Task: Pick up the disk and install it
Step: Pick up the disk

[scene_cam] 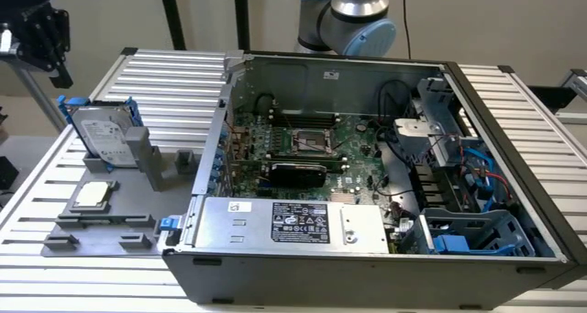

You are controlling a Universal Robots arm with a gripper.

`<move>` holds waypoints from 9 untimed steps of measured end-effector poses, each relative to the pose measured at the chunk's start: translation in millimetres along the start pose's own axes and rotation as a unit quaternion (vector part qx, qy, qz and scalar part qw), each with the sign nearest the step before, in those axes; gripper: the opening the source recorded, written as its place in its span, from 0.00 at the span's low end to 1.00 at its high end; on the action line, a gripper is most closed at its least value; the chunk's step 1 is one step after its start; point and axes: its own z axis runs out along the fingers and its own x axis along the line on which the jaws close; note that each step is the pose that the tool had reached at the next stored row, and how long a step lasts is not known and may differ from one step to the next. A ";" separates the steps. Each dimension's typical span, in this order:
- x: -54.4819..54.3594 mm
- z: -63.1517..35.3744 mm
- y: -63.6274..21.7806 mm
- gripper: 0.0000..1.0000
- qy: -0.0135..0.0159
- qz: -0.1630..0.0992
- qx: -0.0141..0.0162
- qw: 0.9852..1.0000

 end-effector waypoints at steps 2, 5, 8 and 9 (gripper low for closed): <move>0.0 0.2 -0.2 0.00 0.001 -0.012 0.000 1.000; 0.0 0.6 -2.0 0.00 0.001 -0.024 0.000 1.000; 0.2 2.0 -4.9 0.00 0.001 -0.026 0.001 1.000; 0.2 2.7 -5.6 0.00 0.000 -0.026 0.001 1.000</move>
